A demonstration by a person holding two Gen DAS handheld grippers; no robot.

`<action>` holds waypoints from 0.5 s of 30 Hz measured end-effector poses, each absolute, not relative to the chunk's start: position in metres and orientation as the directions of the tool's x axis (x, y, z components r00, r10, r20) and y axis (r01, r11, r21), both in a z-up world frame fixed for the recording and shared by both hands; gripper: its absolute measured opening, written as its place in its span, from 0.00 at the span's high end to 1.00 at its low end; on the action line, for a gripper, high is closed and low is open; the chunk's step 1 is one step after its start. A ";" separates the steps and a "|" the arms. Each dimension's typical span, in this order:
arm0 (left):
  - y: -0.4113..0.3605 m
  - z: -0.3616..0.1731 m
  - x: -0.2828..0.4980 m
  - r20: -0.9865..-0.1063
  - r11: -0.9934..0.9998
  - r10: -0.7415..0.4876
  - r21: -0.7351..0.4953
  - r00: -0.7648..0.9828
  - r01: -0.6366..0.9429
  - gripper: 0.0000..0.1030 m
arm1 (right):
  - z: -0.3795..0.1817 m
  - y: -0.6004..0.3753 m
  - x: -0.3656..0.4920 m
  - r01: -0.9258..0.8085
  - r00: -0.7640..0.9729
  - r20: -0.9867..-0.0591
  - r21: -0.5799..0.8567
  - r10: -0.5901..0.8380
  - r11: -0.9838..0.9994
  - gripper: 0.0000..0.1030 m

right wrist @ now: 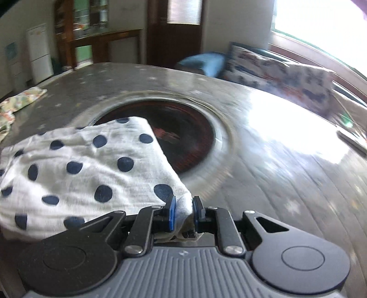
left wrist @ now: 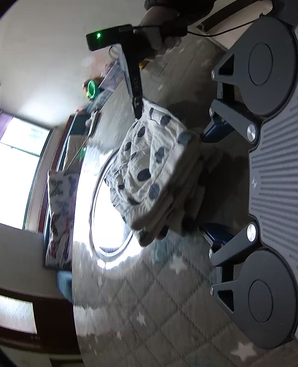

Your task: Fold clothes

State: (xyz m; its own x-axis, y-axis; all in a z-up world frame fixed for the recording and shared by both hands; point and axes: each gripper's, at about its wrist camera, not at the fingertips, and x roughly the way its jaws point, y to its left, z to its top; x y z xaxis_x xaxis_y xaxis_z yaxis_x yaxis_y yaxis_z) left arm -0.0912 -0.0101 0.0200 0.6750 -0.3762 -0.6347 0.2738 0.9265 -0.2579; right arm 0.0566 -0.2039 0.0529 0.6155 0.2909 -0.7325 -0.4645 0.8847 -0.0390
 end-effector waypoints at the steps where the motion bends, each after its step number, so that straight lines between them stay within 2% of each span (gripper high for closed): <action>1: -0.012 0.020 -0.092 -0.635 0.925 -0.380 -0.253 0.672 0.283 0.19 | 0.053 -0.211 0.051 -0.443 0.613 -0.737 -0.021 0.285 0.896 0.86; 4: -0.016 0.019 -0.094 -0.636 0.925 -0.378 -0.229 0.673 0.303 0.19 | 0.054 -0.228 0.029 -0.398 0.595 -0.751 0.034 0.286 0.917 0.86; 7: -0.018 0.018 -0.091 -0.638 0.927 -0.373 -0.223 0.673 0.302 0.21 | 0.055 -0.238 0.010 -0.412 0.575 -0.758 0.059 0.310 0.909 0.79; 13: -0.027 0.020 -0.084 -0.653 0.938 -0.339 -0.175 0.677 0.300 0.33 | 0.066 -0.246 0.019 -0.435 0.602 -0.721 0.063 0.343 0.898 0.66; 15: -0.030 0.020 -0.084 -0.655 0.938 -0.335 -0.160 0.677 0.309 0.38 | 0.067 -0.246 0.036 -0.436 0.609 -0.705 0.085 0.363 0.896 0.65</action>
